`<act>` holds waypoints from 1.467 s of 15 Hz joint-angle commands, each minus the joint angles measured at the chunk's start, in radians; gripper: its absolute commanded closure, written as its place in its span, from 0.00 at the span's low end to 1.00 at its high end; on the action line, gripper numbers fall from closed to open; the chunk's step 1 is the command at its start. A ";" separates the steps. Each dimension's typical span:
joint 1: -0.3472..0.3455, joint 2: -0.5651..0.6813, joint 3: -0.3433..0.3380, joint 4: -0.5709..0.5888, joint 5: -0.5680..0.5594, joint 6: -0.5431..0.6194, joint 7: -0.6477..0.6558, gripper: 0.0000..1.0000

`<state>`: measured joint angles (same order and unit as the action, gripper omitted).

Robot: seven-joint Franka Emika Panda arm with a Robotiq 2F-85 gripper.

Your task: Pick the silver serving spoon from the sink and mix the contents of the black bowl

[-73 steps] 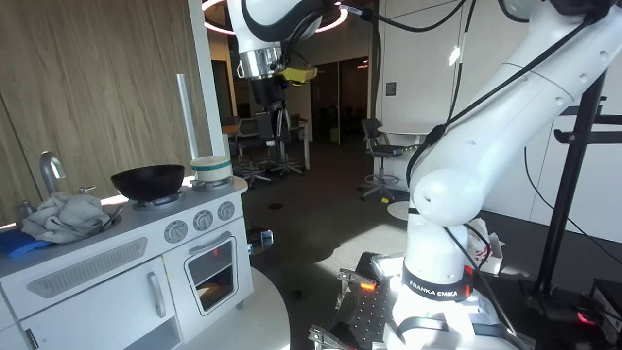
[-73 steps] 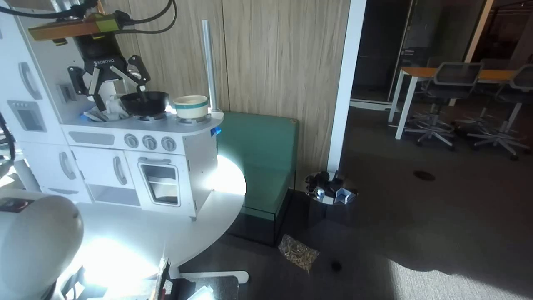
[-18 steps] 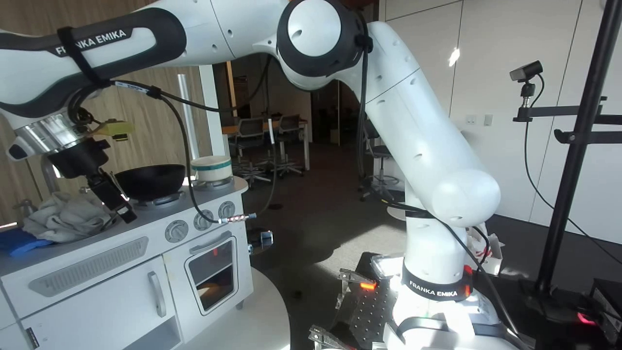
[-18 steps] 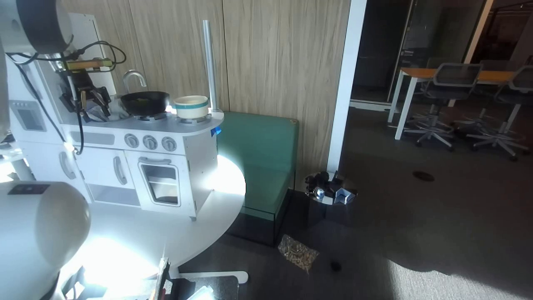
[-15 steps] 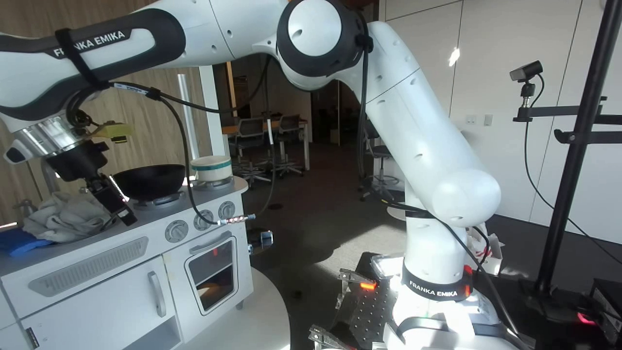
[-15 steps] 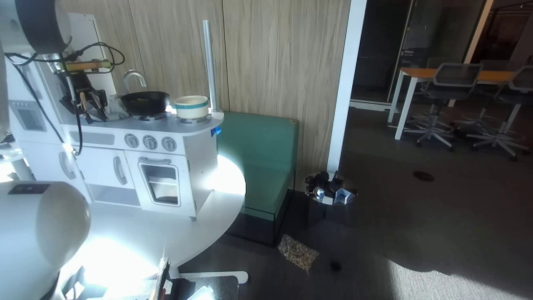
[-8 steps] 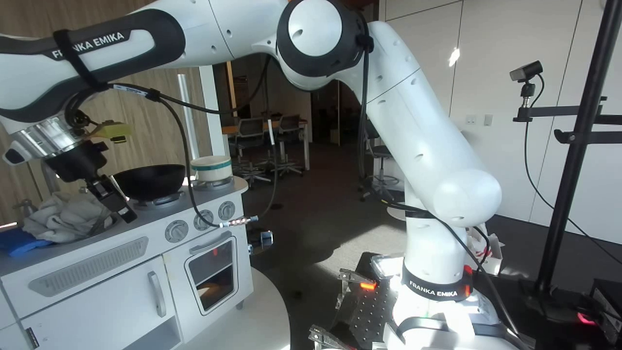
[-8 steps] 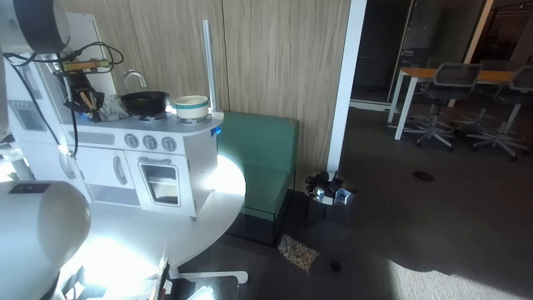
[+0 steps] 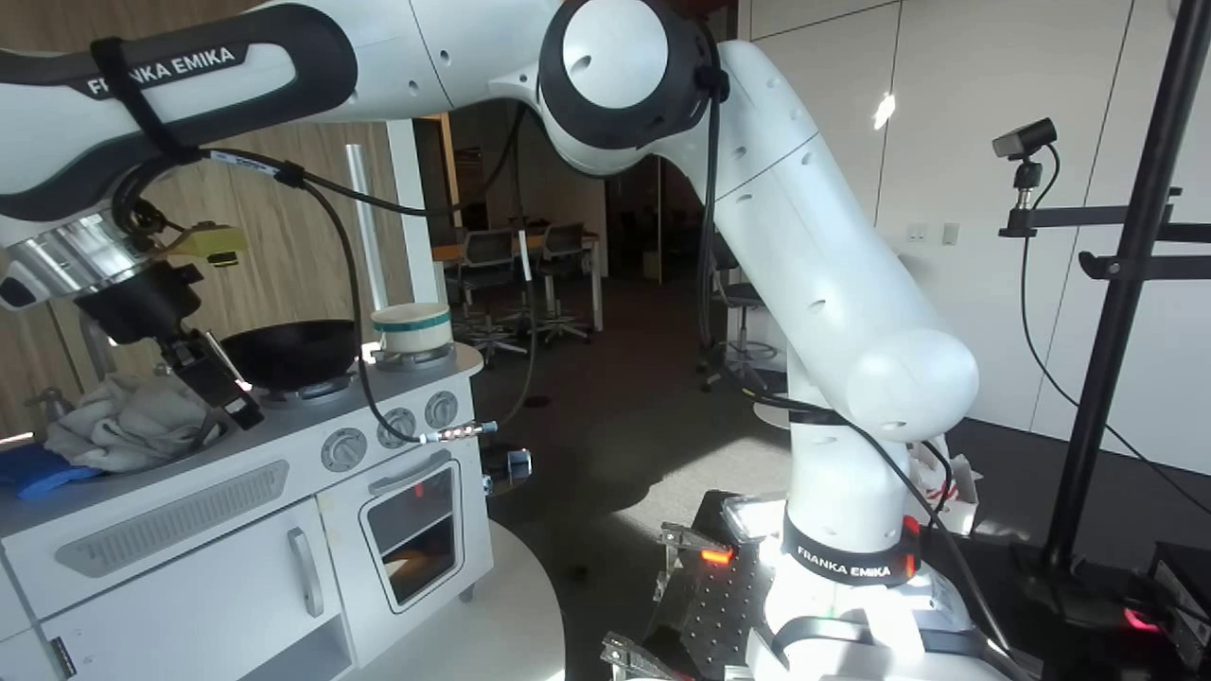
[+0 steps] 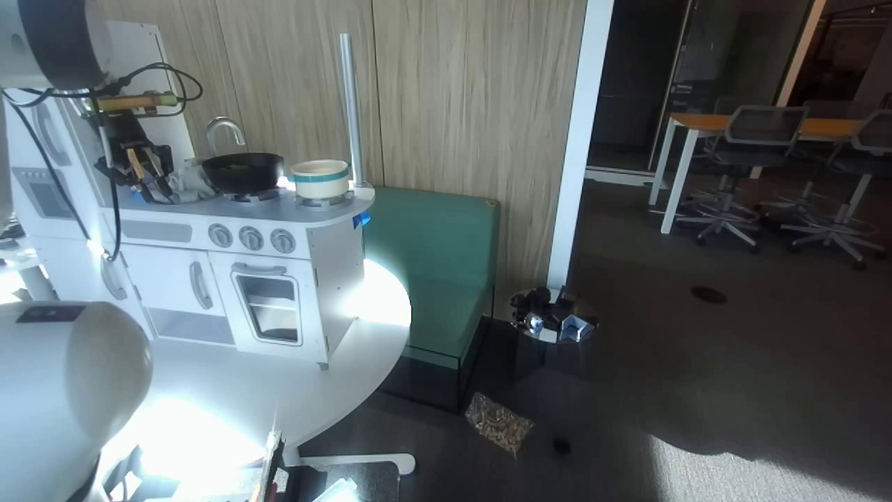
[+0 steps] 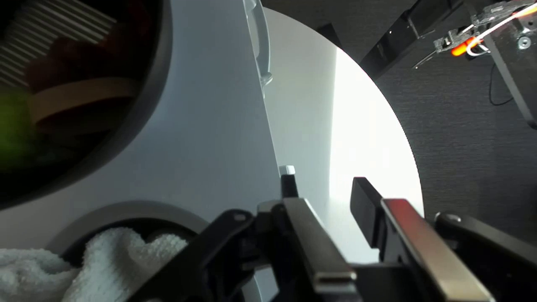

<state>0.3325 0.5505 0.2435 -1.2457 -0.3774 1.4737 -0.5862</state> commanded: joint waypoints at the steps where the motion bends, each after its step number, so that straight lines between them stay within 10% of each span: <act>1: 0.019 0.013 -0.008 0.050 -0.013 -0.018 -0.005 0.29; 2: 0.023 0.013 -0.010 0.054 -0.023 -0.012 -0.003 0.21; 3: 0.022 0.014 -0.010 0.059 -0.022 -0.008 -0.005 0.52; 10: 0.008 0.011 -0.006 0.051 -0.017 0.013 -0.008 0.98; 22: 0.036 -0.066 -0.012 0.015 -0.038 -0.011 0.113 0.99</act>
<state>0.3398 0.5392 0.2376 -1.2190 -0.3871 1.4894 -0.5334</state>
